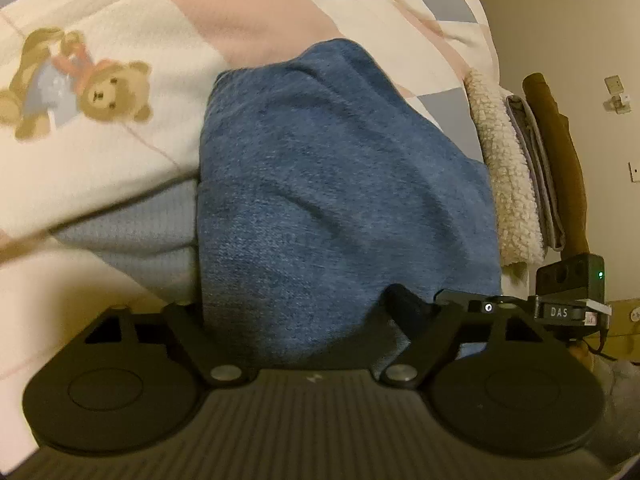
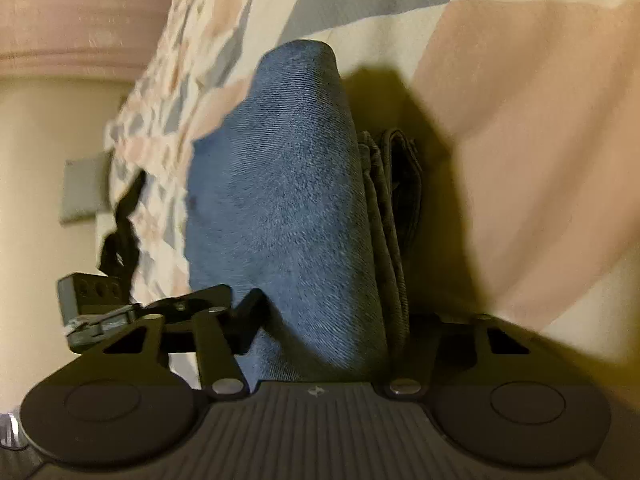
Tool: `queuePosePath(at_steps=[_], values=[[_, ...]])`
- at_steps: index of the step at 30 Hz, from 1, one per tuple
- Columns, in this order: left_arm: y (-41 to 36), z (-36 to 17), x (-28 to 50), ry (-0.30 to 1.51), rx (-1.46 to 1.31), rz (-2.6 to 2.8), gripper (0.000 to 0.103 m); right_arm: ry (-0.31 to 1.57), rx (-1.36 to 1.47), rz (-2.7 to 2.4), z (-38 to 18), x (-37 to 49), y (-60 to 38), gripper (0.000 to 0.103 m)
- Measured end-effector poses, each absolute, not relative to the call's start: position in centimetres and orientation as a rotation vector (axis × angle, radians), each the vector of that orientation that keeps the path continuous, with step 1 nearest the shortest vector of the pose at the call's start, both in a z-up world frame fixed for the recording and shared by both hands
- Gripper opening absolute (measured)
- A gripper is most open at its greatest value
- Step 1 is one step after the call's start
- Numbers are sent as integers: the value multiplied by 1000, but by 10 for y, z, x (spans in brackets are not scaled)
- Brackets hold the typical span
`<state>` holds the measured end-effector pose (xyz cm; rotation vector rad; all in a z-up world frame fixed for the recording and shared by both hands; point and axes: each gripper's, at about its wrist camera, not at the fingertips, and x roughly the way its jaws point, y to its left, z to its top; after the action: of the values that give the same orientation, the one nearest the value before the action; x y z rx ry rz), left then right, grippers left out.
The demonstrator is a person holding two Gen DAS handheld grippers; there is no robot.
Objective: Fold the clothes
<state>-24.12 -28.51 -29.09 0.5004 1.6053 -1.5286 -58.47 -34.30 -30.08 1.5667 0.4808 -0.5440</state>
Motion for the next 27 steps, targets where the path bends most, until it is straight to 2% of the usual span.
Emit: queuePosePath(at_steps=[2,5,9,13,19,27], values=[[-289,-280,-237,1608,529,-1561,57,423,1598,-583,-294,-586,-331,42],[-302,-261,-240,1566,624,-1644,50,328,1630,-659,-276,-584,-304,38],[-340,-217,-250,1483,733,-1846,48,93,1614,-808,-234,-591,-269,37],[-398,-149,-286,1321,853,-2115,48,-135,1487,-997,-173,-600,-250,37],[-508,-70,-410,990,1078,-2500,49,-499,1355,-1268,-125,-645,-263,37],[-617,-48,-608,716,1338,-2720,50,-838,1335,-1469,-127,-736,-308,37]])
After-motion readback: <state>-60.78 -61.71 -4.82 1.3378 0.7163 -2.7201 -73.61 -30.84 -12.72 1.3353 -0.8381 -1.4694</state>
